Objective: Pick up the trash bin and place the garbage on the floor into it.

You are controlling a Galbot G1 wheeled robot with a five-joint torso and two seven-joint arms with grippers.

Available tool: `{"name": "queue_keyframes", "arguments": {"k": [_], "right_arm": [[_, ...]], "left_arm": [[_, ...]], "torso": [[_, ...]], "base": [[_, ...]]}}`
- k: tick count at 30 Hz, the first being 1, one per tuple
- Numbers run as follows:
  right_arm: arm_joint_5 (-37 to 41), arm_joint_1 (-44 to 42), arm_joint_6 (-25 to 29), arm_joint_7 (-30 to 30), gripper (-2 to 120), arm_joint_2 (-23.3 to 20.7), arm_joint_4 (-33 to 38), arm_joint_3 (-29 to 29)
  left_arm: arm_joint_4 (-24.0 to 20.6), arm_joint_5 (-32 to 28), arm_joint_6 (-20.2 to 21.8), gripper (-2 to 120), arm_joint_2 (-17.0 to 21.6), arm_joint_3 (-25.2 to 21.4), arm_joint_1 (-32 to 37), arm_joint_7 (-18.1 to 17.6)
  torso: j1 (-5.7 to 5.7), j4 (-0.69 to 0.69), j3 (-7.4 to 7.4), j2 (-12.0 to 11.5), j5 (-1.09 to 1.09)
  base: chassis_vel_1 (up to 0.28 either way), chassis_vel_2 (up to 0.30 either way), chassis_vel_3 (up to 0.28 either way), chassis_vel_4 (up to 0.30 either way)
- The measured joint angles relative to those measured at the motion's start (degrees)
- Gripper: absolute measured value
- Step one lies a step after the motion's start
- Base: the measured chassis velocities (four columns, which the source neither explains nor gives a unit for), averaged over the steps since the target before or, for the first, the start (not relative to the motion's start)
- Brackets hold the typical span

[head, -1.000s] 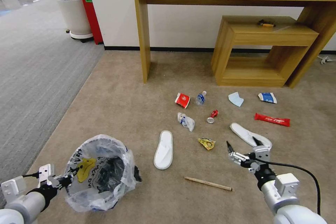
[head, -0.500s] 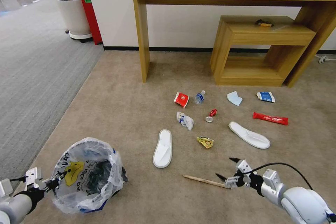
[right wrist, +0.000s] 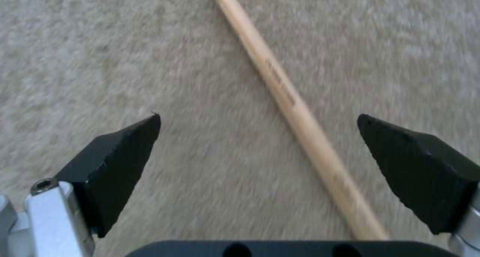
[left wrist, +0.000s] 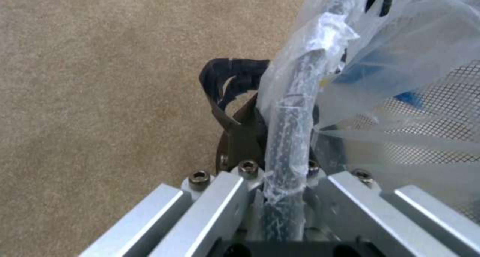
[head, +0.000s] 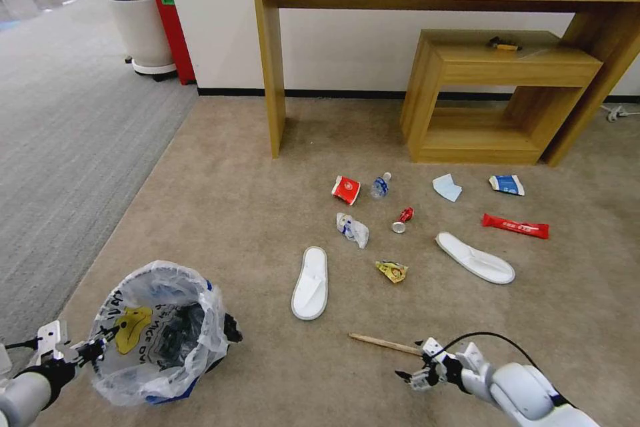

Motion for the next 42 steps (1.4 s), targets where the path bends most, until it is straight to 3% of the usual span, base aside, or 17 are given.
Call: {"name": "queue_keyframes", "arguments": {"k": [9, 15, 17, 23, 26, 42], "right_arm": [[-2.2, 5.8, 1.9, -1.0, 100, 1.4, -6.1, -4.4], [-2.9, 6.7, 2.7, -1.5, 96, 2.1, -8.2, -4.6], [-3.2, 7.0, 3.0, -2.0, 88, 2.7, -9.3, -4.5], [-3.3, 7.6, 3.4, -2.2, 84, 4.0, -11.4, -4.0], [-3.4, 8.1, 3.6, -2.3, 76, 4.7, -12.4, -3.8], [-4.4, 8.8, 4.3, -2.2, 70, 6.6, -14.9, -3.4]], "left_arm": [[-0.9, 0.7, 0.0, 0, -0.6, 0.0, 0.5, 0.0], [-1.1, 0.9, 0.0, 0, -0.7, 0.0, 0.5, 0.0], [-1.5, 1.0, 0.0, 0, -0.7, 0.0, 0.4, -0.1], [-1.7, 1.2, 0.0, 0, -0.6, 0.3, 0.2, -0.2], [-1.9, 1.2, 0.0, 0, -0.4, 0.3, 0.1, -0.2], [-2.1, 1.1, 0.0, 0, 0.0, 0.8, -0.1, -0.2]], "torso": [[0.00, -0.01, 0.00, 0.0, 0.00], [0.00, -0.01, 0.00, 0.0, 0.00], [0.00, -0.02, 0.00, 0.0, 0.00], [0.00, -0.03, -0.01, 0.0, -0.01], [0.00, -0.06, -0.02, 0.0, -0.09], [-0.01, -0.05, -0.03, 0.0, -0.08]], "base": [[0.000, 0.000, 0.000, 0.000], [0.000, 0.000, 0.000, 0.000], [0.000, 0.000, 0.000, 0.000], [0.000, 0.000, 0.000, 0.000], [0.000, 0.000, 0.000, 0.000], [0.000, 0.000, 0.000, 0.000]]}}
